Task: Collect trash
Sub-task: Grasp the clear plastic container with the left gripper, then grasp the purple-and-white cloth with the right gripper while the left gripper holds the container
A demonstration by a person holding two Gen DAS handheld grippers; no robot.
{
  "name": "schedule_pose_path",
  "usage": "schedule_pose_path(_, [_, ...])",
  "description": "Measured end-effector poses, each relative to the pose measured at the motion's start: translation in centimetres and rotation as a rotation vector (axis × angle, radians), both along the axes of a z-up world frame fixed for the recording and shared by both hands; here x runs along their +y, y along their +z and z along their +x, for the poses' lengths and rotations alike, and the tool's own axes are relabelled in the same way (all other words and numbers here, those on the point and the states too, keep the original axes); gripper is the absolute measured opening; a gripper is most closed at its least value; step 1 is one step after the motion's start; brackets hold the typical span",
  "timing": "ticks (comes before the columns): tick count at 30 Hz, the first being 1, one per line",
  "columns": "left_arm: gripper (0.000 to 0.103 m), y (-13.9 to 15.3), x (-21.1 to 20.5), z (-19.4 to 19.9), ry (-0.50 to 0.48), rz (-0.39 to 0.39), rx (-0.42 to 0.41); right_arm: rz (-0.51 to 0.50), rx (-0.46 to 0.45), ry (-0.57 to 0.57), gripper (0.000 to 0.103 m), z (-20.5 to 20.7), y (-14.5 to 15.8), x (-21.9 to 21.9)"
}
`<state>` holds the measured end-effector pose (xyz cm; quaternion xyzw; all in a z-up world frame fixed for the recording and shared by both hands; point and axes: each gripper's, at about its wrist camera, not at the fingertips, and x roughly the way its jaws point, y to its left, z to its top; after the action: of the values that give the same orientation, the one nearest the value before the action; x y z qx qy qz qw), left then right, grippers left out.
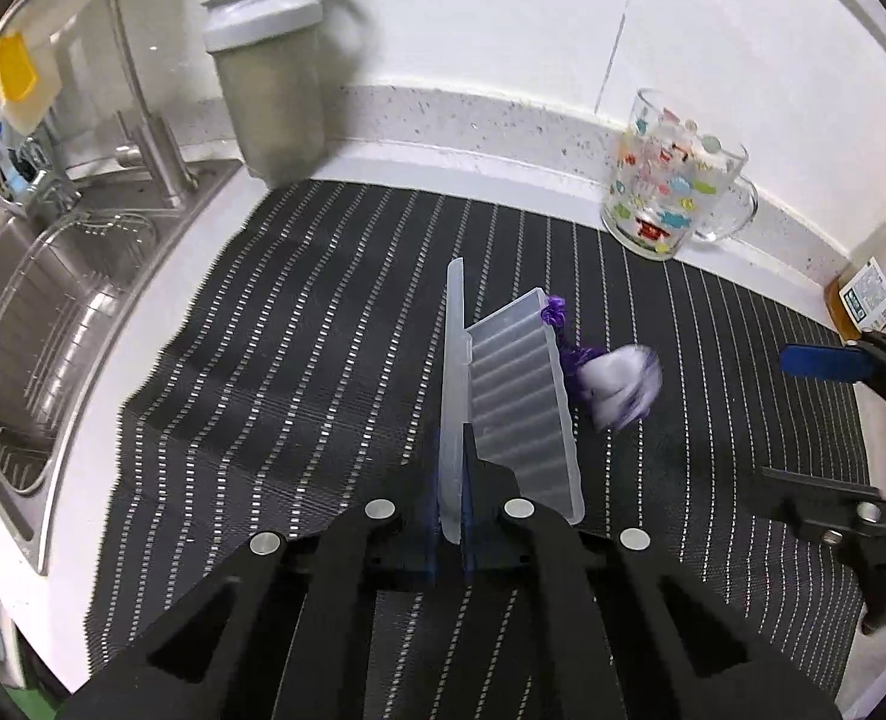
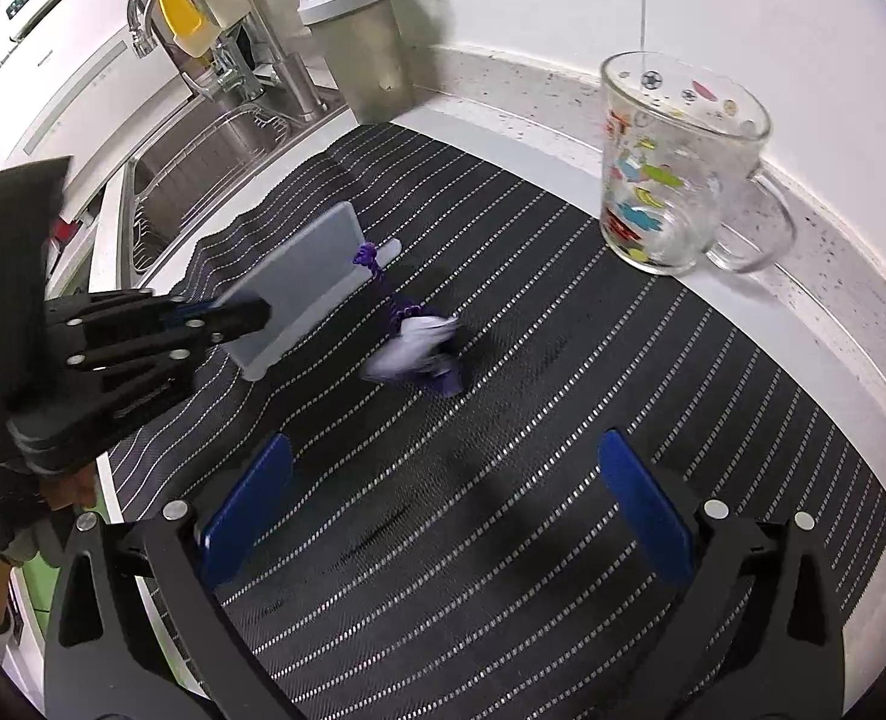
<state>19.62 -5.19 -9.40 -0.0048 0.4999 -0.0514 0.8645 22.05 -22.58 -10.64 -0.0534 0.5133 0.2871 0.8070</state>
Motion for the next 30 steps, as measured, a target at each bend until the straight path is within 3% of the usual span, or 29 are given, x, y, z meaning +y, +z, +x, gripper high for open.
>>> schedule_pose_path(18, [0.006, 1.5, 3.7, -1.5, 0.082, -0.011, -0.038, -0.033, 0.023, 0.111, 0.098, 3.0, -3.4, 5.9])
schedule_pose_path(20, [0.006, 1.5, 4.1, -1.7, 0.092, -0.015, -0.037, -0.042, 0.037, 0.135, 0.075, 3.3, -4.1, 6.6])
schedule_pose_path(25, [0.006, 1.3, 4.7, -2.5, 0.117, -0.03, -0.032, -0.045, 0.041, 0.172, 0.046, 3.1, -4.4, 7.4])
schedule_pose_path(30, [0.006, 1.6, 5.0, -3.4, 0.139, -0.044, -0.033, -0.044, 0.023, 0.188, 0.024, 2.4, -3.5, 7.4])
